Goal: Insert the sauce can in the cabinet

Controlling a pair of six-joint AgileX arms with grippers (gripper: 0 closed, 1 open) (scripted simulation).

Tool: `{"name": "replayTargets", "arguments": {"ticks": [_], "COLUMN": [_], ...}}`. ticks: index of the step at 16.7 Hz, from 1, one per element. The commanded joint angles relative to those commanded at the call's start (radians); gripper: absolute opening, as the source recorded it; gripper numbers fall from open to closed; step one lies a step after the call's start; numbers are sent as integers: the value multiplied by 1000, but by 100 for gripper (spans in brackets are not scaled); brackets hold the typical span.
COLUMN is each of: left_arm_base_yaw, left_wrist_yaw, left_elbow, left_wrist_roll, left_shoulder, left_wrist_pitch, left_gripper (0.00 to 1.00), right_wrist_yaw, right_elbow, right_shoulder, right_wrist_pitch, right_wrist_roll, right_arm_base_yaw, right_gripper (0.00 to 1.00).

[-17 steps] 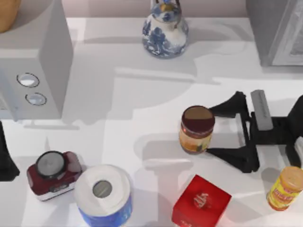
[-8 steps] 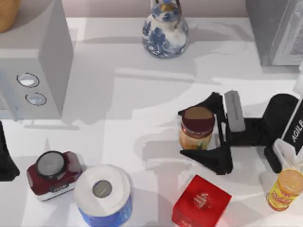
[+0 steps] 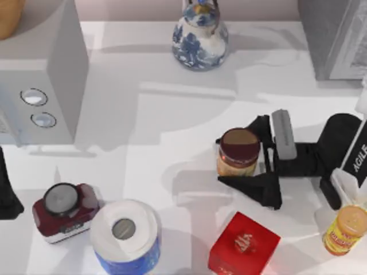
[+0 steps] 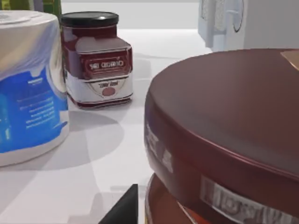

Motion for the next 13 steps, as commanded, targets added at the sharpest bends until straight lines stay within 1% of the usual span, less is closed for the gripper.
{"name": "replayTargets", "arguments": {"ticks": [8,9,13], "left_arm_base_yaw": [0,0,0], "left_wrist_yaw": [0,0,0], "left_elbow": [0,0,0], "left_wrist_roll": [0,0,0], "left_shoulder": [0,0,0], "left_wrist_pitch": [0,0,0], "left_gripper": [100,100,100], "right_wrist_yaw": [0,0,0], "right_elbow": [0,0,0], "right_shoulder": [0,0,0], "right_wrist_pitch": [0,0,0], "right_wrist_roll": [0,0,0], "right_arm_base_yaw": [0,0,0], "right_gripper": [2,0,0]}}
